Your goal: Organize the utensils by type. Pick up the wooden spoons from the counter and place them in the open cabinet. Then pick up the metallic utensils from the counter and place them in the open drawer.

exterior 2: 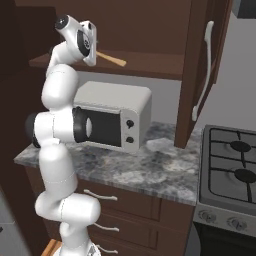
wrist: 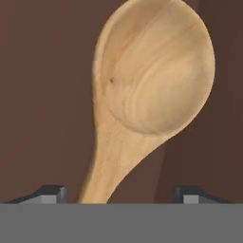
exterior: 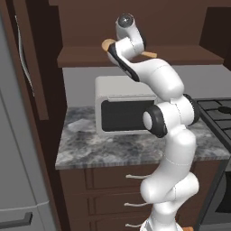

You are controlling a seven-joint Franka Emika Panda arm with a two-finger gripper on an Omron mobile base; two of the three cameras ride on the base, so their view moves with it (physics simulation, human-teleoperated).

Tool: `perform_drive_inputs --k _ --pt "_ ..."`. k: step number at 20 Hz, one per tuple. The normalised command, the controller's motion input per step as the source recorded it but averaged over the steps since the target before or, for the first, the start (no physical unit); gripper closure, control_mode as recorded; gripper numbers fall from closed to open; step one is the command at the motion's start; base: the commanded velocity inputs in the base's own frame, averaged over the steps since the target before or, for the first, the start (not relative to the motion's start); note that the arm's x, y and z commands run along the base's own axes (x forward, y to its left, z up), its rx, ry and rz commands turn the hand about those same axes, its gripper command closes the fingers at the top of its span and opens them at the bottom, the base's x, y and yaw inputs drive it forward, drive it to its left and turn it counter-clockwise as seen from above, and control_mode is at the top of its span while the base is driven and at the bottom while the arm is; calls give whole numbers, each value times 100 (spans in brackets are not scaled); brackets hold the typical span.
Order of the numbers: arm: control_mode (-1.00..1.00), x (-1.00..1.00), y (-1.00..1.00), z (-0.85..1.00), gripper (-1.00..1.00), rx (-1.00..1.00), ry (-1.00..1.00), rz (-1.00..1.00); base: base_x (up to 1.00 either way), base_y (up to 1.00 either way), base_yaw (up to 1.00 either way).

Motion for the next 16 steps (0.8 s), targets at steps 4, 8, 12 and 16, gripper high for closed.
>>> perform_drive_inputs --k 4,8,12,16 --pt "-100 1 0 -5 -100 0 0 0 0 0 0" --pt "-100 0 0 0 -100 0 0 0 0 0 0" --pt "-100 23 -4 0 -100 0 0 0 0 0 0" --pt "-100 44 -2 0 -100 0 0 0 0 0 0"
